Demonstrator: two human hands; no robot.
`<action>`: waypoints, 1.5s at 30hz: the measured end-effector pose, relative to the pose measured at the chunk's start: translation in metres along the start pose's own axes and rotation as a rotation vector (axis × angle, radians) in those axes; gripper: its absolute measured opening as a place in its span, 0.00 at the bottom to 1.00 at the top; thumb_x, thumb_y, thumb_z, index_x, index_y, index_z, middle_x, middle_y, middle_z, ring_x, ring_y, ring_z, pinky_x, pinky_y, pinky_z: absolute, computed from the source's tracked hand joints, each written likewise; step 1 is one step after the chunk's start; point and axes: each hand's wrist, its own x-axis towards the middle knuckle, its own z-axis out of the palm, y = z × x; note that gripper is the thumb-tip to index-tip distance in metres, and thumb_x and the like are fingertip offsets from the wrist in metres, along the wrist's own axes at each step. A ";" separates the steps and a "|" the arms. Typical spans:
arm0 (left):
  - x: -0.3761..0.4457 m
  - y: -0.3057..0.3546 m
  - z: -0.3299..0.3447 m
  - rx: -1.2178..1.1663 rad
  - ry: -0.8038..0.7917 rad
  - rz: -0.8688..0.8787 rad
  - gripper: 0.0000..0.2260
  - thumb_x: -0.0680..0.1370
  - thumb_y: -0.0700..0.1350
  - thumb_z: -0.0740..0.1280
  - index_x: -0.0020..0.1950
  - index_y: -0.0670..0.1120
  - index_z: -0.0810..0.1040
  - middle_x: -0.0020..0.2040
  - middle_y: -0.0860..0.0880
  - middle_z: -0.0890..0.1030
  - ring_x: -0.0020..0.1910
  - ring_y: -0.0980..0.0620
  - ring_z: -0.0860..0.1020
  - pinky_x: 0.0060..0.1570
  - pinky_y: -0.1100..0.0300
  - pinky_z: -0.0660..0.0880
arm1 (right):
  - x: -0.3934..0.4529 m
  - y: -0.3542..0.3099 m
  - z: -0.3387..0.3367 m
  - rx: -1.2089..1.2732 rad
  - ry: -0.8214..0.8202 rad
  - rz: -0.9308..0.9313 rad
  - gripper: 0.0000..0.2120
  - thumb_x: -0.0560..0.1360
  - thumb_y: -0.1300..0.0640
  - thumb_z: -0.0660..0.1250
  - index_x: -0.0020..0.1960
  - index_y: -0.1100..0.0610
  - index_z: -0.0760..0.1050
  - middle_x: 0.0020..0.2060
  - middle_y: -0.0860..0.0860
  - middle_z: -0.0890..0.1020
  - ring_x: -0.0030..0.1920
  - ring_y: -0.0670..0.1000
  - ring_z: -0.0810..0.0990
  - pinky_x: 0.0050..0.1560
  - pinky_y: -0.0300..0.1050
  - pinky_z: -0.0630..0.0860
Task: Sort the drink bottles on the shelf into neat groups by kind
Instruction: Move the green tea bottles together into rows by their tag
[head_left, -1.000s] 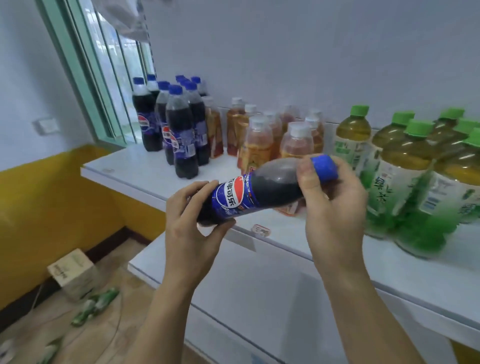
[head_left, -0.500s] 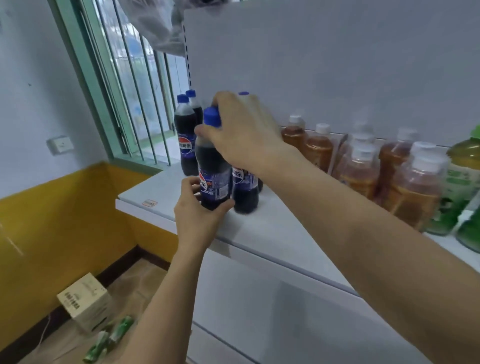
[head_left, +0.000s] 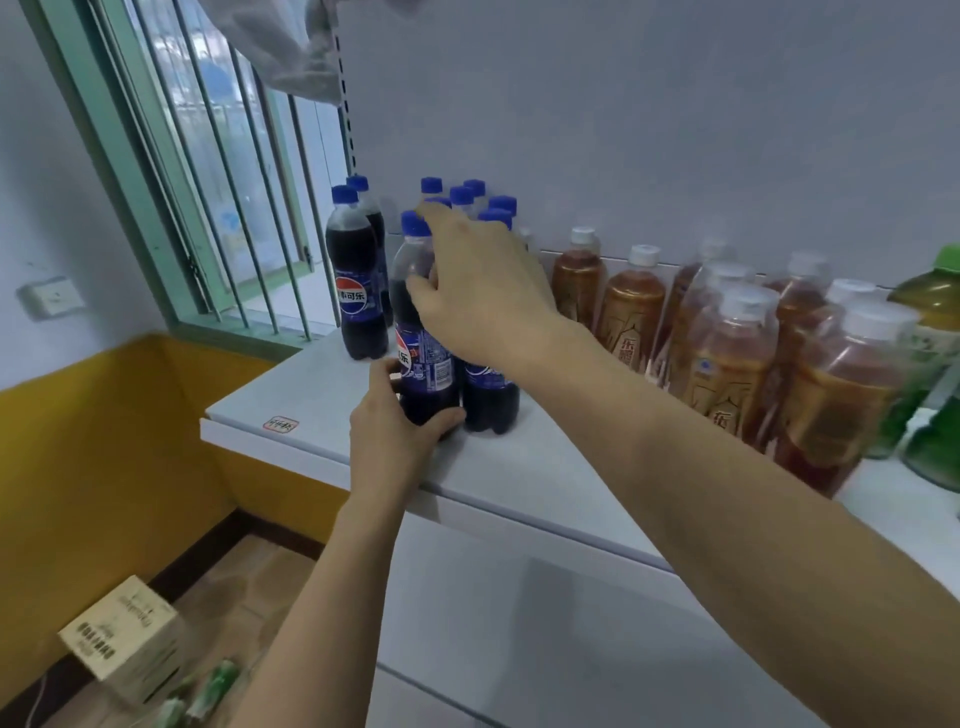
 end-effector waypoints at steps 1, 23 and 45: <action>-0.002 -0.001 -0.001 0.000 0.000 0.019 0.39 0.66 0.58 0.81 0.70 0.58 0.64 0.65 0.51 0.80 0.55 0.56 0.76 0.53 0.57 0.77 | -0.010 0.003 0.001 0.061 0.029 0.005 0.22 0.80 0.54 0.66 0.73 0.52 0.68 0.51 0.49 0.83 0.52 0.51 0.81 0.51 0.48 0.78; -0.206 0.208 0.138 -0.262 -0.722 0.867 0.12 0.82 0.50 0.64 0.62 0.49 0.79 0.57 0.57 0.78 0.55 0.60 0.77 0.53 0.65 0.73 | -0.369 0.217 -0.174 0.102 0.292 0.792 0.11 0.76 0.53 0.72 0.56 0.43 0.79 0.46 0.38 0.83 0.52 0.40 0.80 0.49 0.37 0.76; -0.350 0.392 0.319 0.068 -0.813 0.744 0.13 0.81 0.54 0.66 0.63 0.52 0.79 0.51 0.57 0.81 0.50 0.55 0.78 0.52 0.55 0.75 | -0.528 0.442 -0.337 0.053 0.084 0.772 0.11 0.78 0.56 0.71 0.60 0.47 0.79 0.54 0.44 0.81 0.55 0.41 0.79 0.58 0.38 0.74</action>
